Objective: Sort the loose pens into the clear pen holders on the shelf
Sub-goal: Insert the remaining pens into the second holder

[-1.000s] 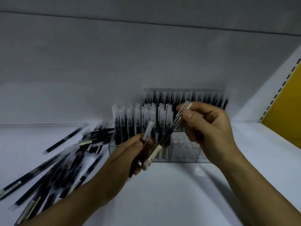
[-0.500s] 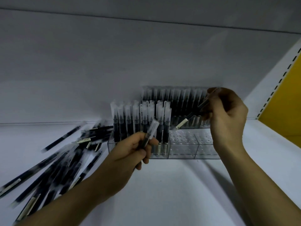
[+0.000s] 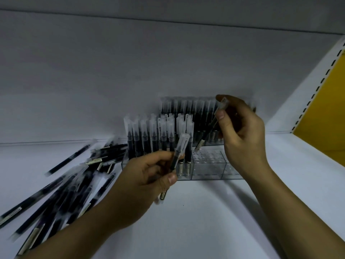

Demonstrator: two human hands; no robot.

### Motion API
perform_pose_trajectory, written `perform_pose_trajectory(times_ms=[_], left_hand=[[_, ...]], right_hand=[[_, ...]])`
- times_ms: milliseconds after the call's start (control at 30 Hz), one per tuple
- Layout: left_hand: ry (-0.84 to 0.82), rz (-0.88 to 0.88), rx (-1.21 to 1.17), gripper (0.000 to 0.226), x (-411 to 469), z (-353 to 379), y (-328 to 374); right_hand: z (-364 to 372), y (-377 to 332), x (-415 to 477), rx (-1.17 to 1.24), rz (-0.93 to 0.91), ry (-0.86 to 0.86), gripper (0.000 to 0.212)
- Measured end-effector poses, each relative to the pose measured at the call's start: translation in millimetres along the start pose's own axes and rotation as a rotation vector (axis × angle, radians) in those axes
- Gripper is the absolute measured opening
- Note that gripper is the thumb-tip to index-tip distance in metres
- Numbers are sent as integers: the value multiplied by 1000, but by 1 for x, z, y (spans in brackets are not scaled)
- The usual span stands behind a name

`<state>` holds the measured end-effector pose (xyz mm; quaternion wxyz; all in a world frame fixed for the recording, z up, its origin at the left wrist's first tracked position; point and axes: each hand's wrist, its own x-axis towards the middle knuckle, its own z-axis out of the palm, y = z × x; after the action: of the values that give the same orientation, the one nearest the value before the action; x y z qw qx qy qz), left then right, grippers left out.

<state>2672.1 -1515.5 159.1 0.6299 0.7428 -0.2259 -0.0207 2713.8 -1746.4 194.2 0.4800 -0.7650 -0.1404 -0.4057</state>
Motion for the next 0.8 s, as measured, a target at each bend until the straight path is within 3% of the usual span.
perform_pose_trajectory(times_ms=[367, 567, 800], left_hand=[[55, 6, -12, 33, 2, -1, -2], [69, 10, -16, 29, 2, -1, -3], [69, 24, -29, 27, 2, -2, 0]], right_hand=[[7, 3, 0, -30, -37, -44, 33], [14, 6, -6, -180, -53, -248, 37], [15, 5, -11, -208, 37, -289, 36]])
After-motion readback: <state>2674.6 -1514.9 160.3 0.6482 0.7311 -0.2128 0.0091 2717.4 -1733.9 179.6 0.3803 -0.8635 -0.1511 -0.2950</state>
